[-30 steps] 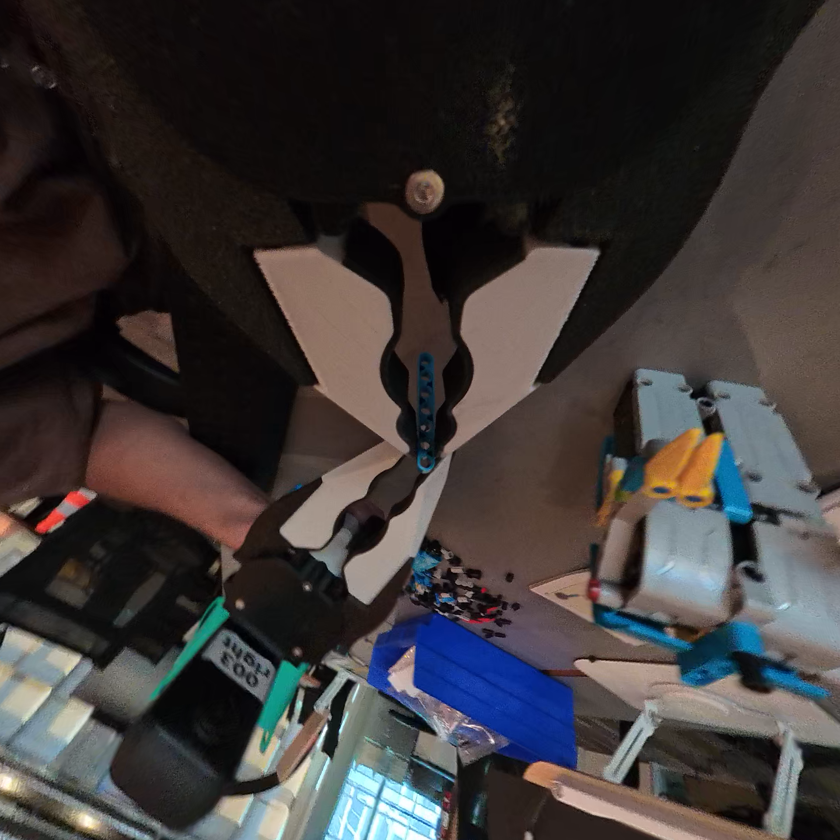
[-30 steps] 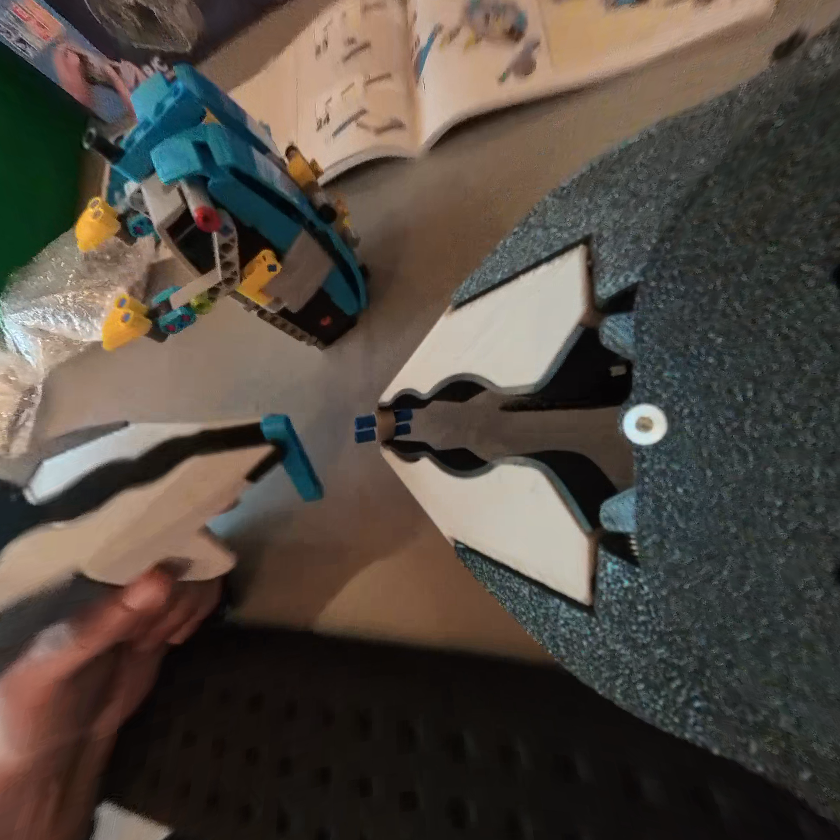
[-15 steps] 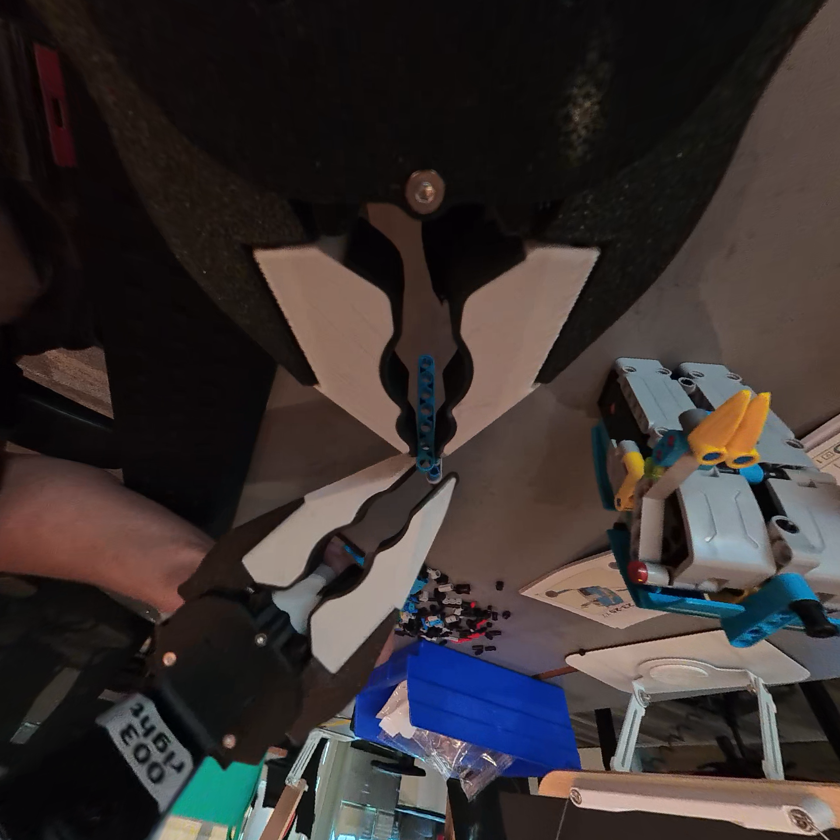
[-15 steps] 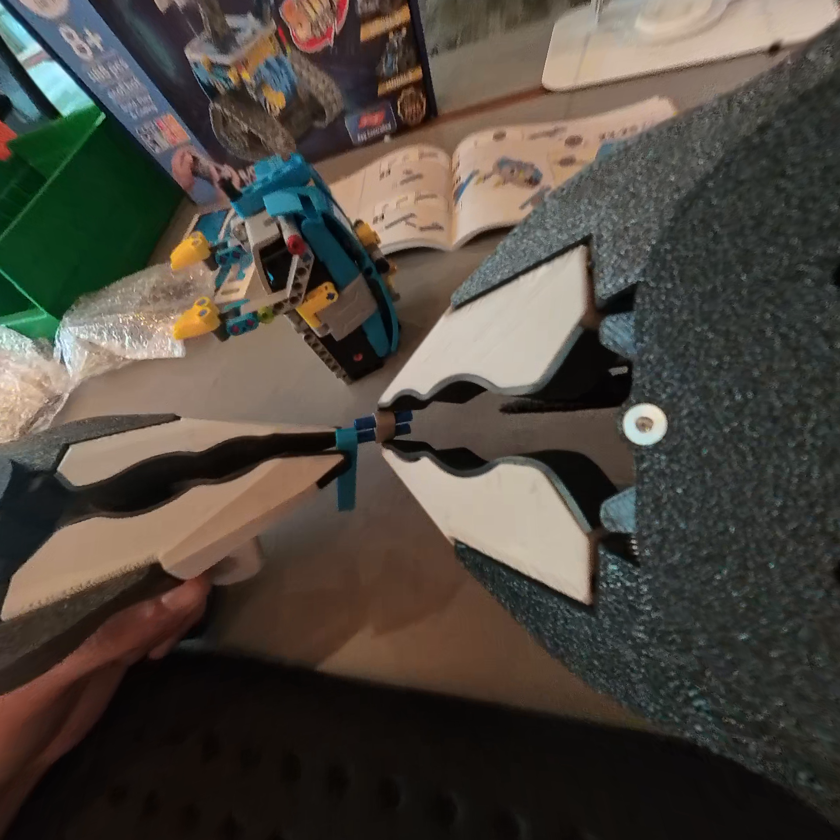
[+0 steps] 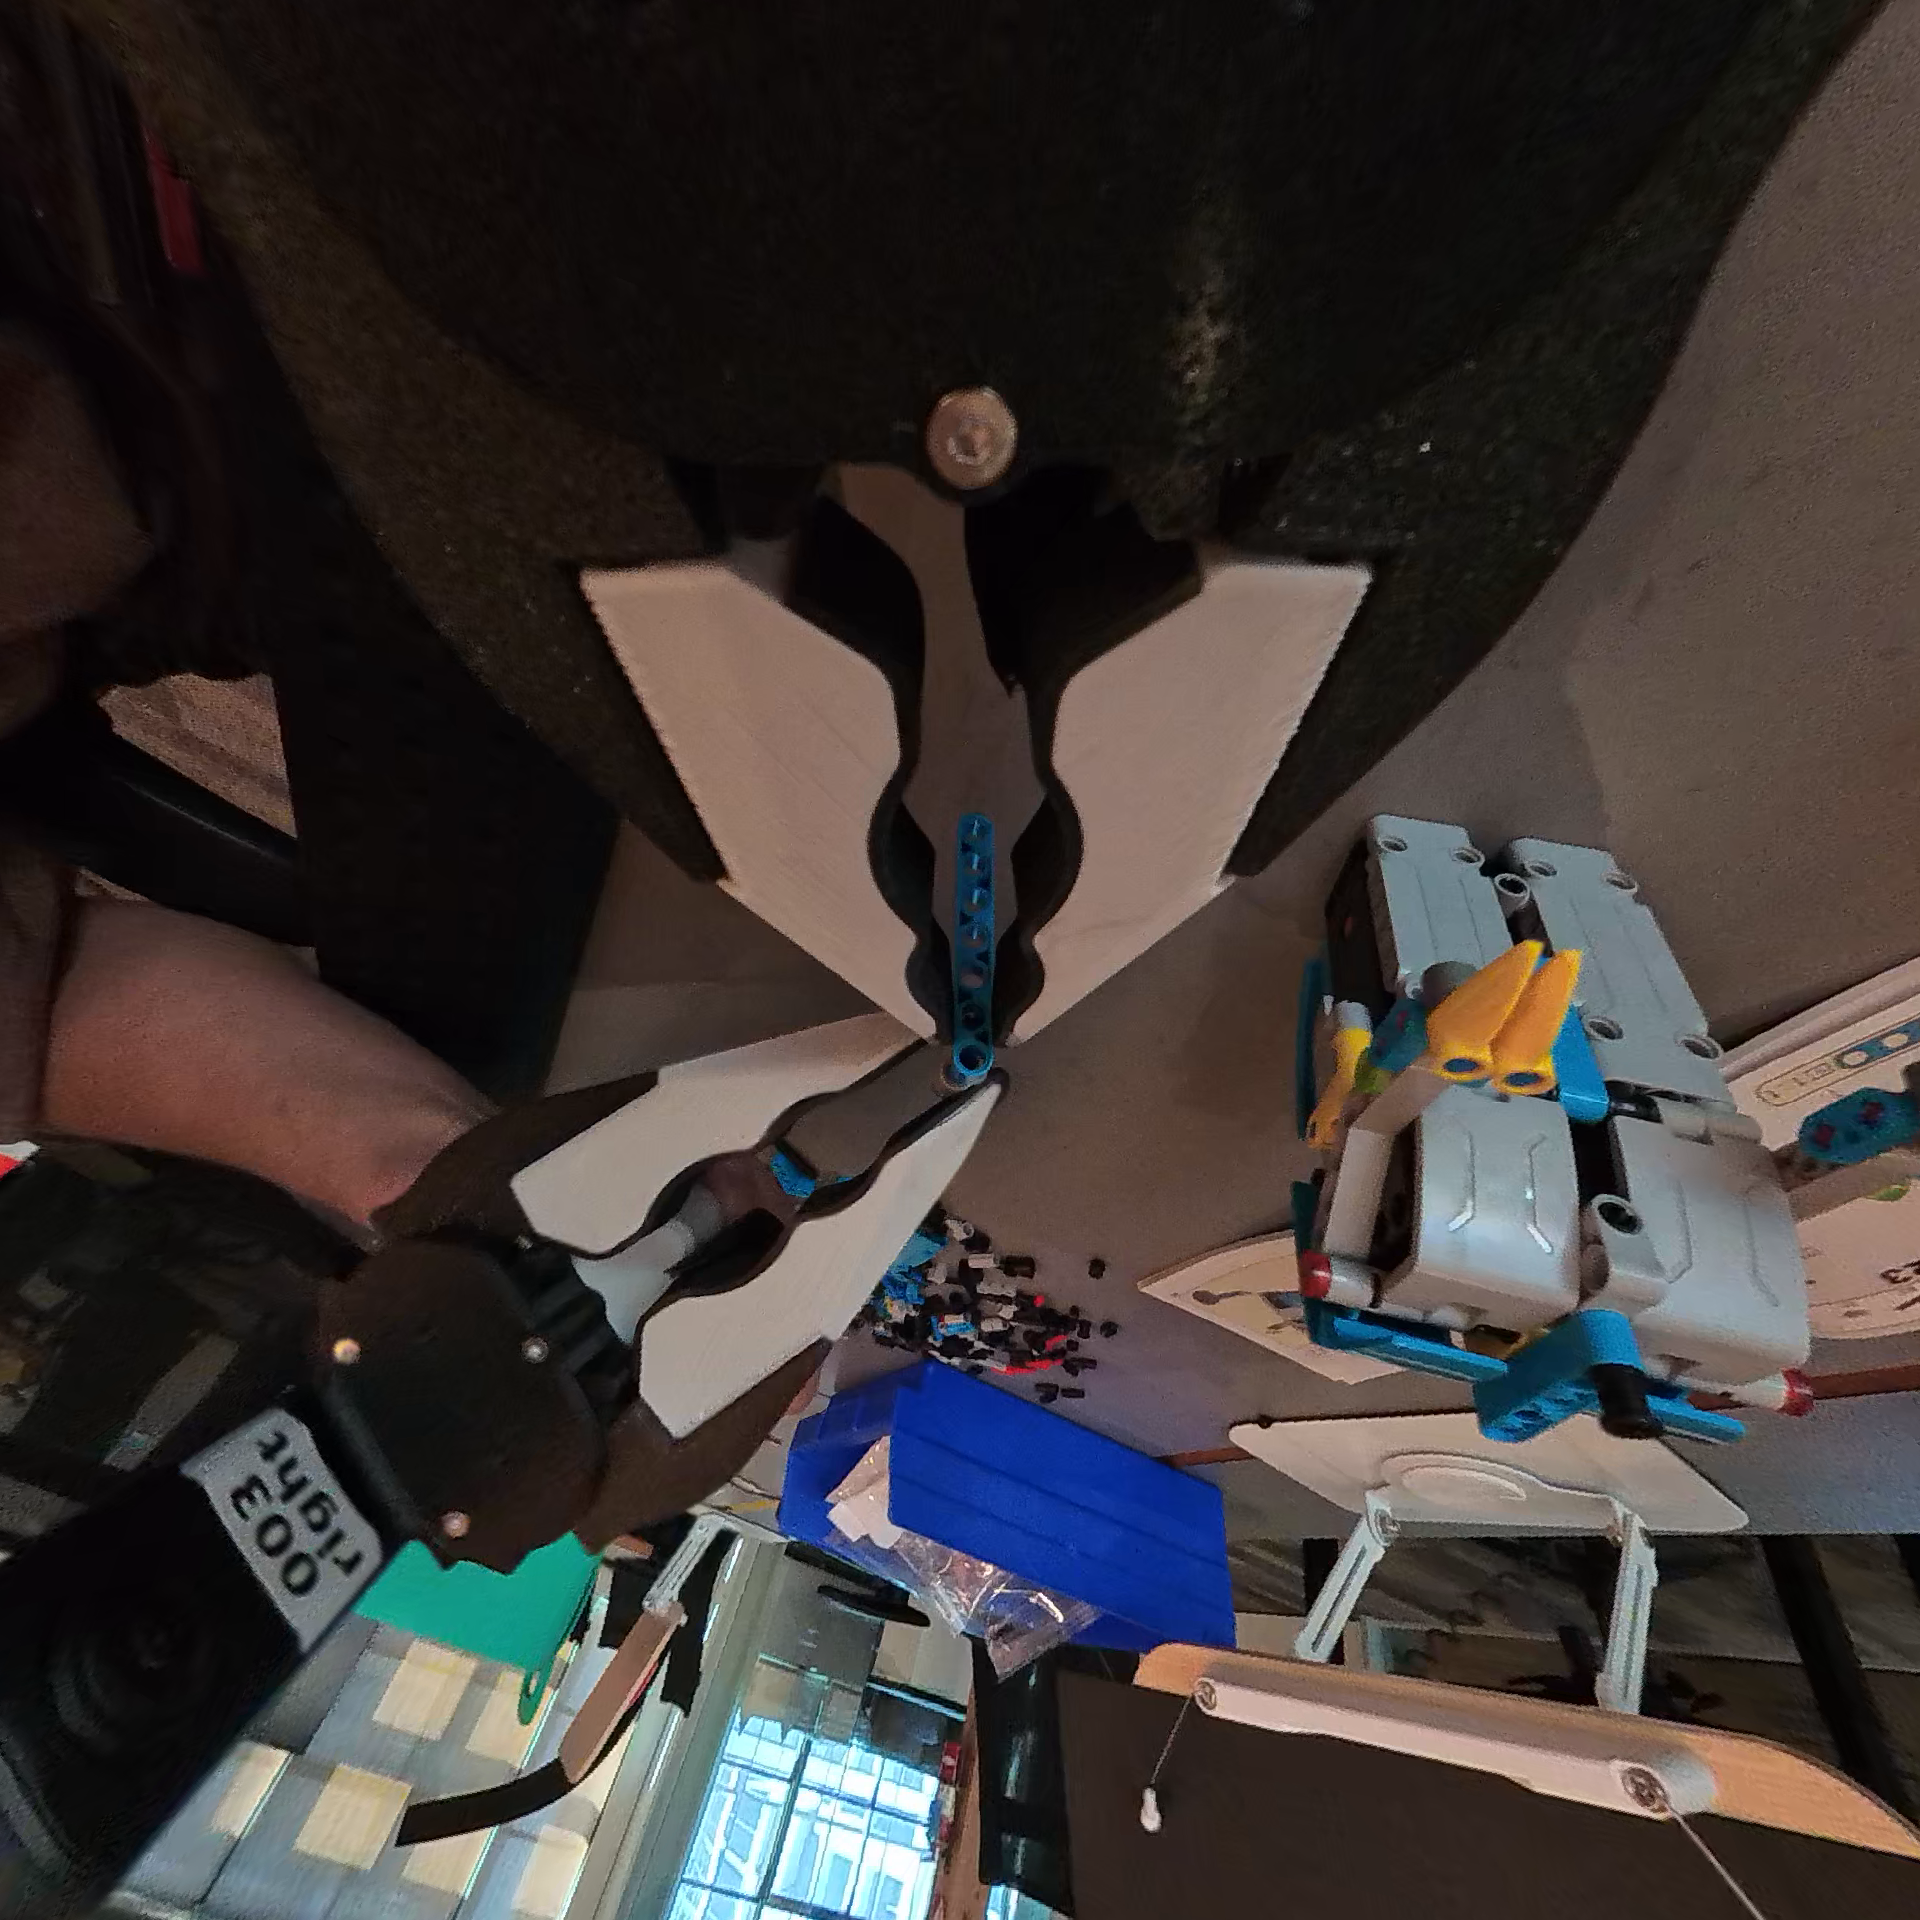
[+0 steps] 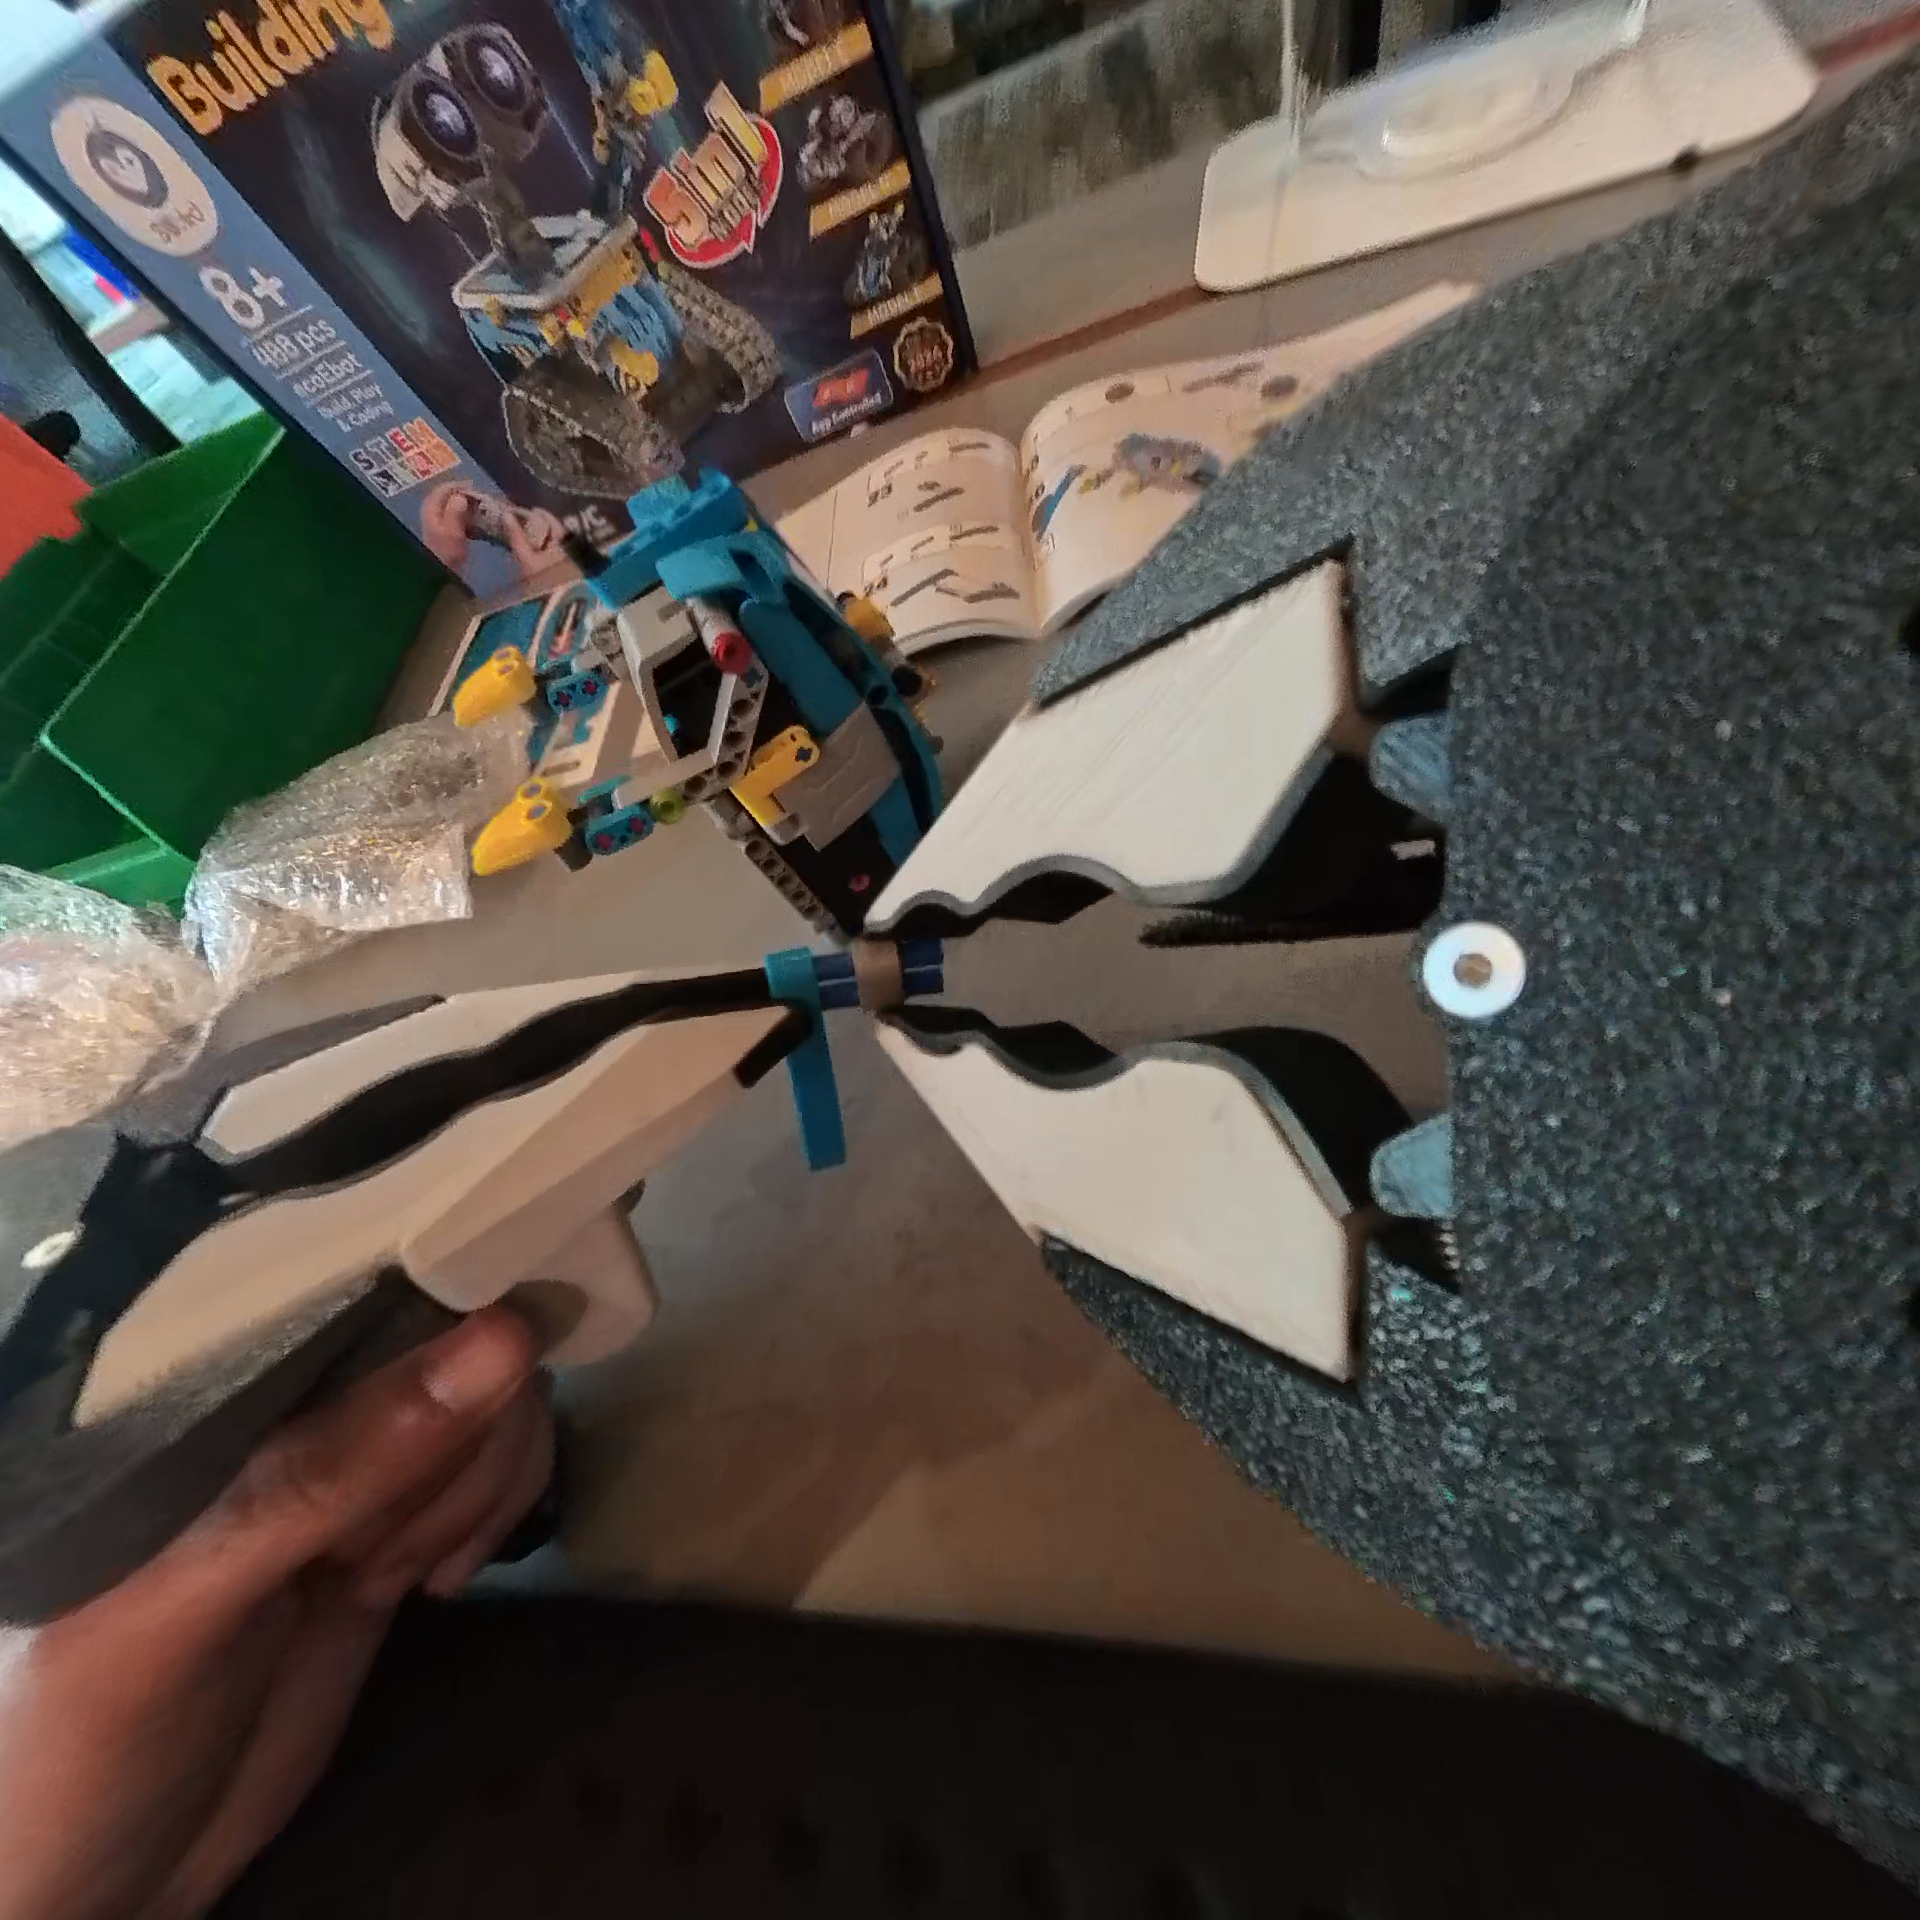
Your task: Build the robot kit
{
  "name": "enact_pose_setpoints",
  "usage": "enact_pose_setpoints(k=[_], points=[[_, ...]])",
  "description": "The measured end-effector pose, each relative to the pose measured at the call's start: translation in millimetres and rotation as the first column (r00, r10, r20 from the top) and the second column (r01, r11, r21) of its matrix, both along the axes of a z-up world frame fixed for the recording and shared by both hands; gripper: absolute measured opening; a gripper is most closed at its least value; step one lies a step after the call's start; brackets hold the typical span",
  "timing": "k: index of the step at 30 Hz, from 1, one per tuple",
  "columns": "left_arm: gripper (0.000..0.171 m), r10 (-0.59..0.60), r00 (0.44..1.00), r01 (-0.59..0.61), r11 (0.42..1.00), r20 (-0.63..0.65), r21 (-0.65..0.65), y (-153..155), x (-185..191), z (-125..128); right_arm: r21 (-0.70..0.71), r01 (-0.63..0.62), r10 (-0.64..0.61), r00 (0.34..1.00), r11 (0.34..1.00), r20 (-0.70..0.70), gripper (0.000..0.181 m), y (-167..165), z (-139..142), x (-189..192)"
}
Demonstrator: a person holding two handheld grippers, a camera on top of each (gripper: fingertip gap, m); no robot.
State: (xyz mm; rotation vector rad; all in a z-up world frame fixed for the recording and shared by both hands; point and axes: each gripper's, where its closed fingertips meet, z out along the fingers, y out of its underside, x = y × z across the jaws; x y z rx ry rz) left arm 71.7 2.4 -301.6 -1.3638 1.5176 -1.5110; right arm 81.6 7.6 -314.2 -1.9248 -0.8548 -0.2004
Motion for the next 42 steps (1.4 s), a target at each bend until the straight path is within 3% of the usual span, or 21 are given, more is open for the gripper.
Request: enact_pose_setpoints(k=[5,10,14,16,19,24,29,35,42], points=[[0.006,-0.078,0.997,0.078,0.997,0.02,0.004,-11,-5,2,-0.051,-0.089,0.079,0.983,0.995,-0.163,0.012,-12,3,-7],[0.007,-0.154,0.988,0.154,0.988,0.01,-0.01,-24,-8,1,-0.079,-0.202,0.16,0.916,0.976,-0.369,0.008,-26,12,-15],[0.007,-0.111,0.993,0.113,0.992,-0.042,0.051,-21,-4,-9,-0.097,-0.15,0.125,0.966,0.984,-0.228,0.008,-23,2,-9],[0.007,-0.125,0.992,0.126,0.992,-0.026,0.032,-22,-5,-6,-0.096,-0.164,0.133,0.954,0.982,-0.27,0.008,-24,5,-10],[0.007,-0.154,0.988,0.154,0.988,0.011,0.02,-26,-8,0,-0.108,-0.214,0.153,0.898,0.971,-0.412,0.008,-28,10,-14],[0.006,-0.253,0.964,0.256,0.966,0.085,-0.023,-41,-18,14,-0.15,-0.378,0.176,0.7,0.914,-0.692,0.008,-43,25,-24],[0.006,-0.305,0.946,0.311,0.949,0.114,-0.044,-46,-24,19,-0.14,-0.419,0.218,0.696,0.897,-0.684,0.008,-50,31,-31],[0.006,-0.312,0.945,0.318,0.947,0.099,-0.051,-47,-23,17,-0.166,-0.414,0.214,0.725,0.895,-0.655,0.008,-51,27,-30],[0.006,-0.286,0.952,0.291,0.956,0.108,-0.033,-45,-22,17,-0.174,-0.415,0.192,0.701,0.893,-0.687,0.007,-49,24,-30]])
